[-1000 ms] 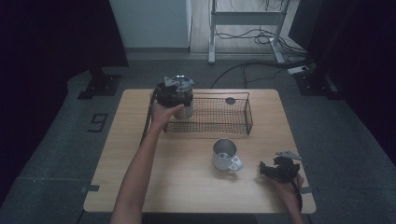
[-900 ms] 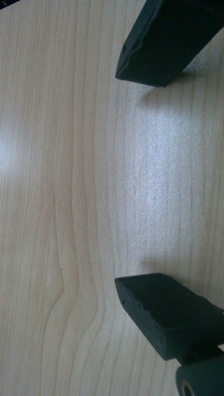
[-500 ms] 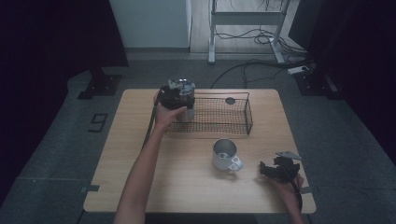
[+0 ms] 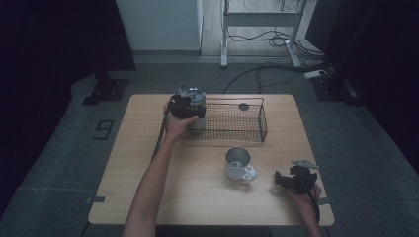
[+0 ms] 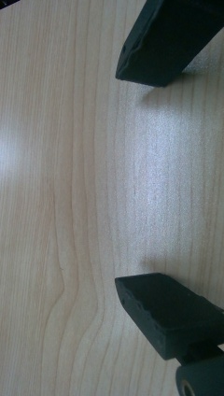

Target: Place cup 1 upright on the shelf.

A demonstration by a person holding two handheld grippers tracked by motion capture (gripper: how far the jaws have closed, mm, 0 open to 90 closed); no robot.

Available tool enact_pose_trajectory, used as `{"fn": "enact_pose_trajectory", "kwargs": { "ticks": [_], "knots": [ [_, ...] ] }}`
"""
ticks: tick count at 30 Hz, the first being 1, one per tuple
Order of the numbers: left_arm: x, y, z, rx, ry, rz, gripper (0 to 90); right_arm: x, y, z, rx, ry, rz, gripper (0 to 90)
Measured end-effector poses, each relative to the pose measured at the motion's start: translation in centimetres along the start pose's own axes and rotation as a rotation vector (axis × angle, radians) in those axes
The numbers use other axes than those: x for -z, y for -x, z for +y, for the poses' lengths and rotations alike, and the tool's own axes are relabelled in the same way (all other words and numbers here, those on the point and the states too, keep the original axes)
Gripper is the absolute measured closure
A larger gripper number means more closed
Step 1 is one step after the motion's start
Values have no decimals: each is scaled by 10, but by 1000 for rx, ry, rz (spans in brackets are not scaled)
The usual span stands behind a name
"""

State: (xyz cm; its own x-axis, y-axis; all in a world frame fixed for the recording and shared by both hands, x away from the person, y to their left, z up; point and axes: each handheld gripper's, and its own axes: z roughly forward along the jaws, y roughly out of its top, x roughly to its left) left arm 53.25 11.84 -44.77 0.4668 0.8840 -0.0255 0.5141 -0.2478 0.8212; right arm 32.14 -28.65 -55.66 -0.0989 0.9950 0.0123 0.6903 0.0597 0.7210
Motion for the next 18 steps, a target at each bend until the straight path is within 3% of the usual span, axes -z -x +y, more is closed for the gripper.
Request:
{"fn": "enact_pose_trajectory", "kwargs": {
  "ticks": [18],
  "knots": [
    [-7, 0, -11, 10, -27, 4, 40, 0, 0, 0, 0, 0, 0, 28]
  ]
}}
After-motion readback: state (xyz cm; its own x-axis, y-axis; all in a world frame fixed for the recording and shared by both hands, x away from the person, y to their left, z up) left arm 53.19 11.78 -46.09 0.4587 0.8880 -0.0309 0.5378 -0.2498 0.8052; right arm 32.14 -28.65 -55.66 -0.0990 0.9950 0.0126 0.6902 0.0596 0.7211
